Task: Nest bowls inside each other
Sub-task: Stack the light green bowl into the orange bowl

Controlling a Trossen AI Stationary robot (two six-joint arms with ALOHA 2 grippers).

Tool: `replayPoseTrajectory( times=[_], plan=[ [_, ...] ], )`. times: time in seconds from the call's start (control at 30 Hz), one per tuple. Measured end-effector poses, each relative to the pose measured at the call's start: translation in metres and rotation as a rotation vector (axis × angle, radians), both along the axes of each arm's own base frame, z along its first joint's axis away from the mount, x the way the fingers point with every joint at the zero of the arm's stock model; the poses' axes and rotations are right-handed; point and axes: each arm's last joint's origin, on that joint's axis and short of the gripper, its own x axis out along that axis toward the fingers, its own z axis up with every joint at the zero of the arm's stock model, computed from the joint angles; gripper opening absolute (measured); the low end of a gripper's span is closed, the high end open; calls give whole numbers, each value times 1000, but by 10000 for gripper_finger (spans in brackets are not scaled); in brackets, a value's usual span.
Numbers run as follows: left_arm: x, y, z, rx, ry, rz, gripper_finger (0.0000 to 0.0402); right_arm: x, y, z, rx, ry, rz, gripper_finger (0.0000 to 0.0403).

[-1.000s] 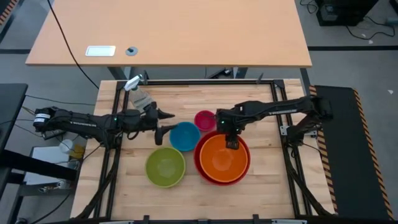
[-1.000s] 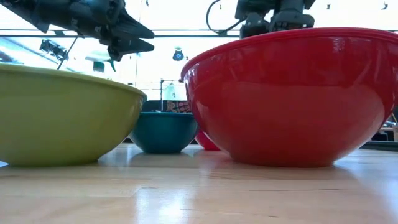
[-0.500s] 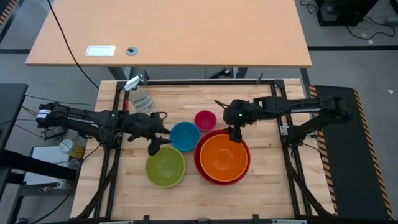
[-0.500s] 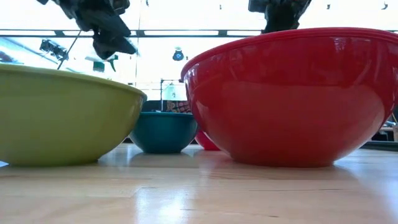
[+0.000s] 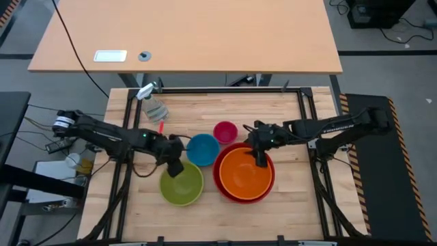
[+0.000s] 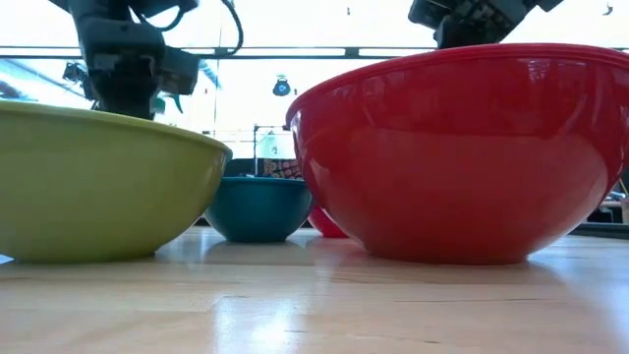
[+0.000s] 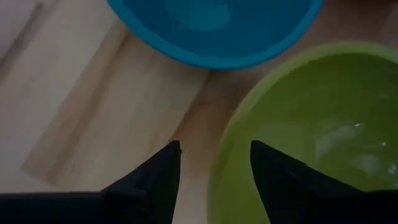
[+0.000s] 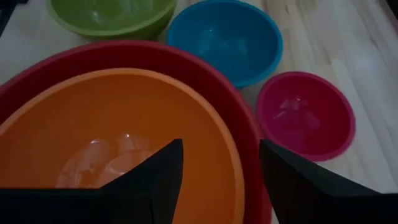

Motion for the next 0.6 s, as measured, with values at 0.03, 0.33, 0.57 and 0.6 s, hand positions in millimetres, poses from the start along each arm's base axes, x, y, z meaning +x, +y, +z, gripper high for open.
replayPoseTrajectory(
  times=[0.03,0.33,0.57,0.6],
  plan=[
    [2,0,-3,-14,14,-4,196,0,2,0,0,2,7,215],
    [5,-5,-21,-119,162,-27,192,1,10,2,-21,-29,53,215],
    [5,-7,-24,-176,194,-35,92,1,10,2,-22,-29,52,215],
    [5,-7,-24,-190,195,-35,67,1,10,2,-22,-29,52,215]
  ],
)
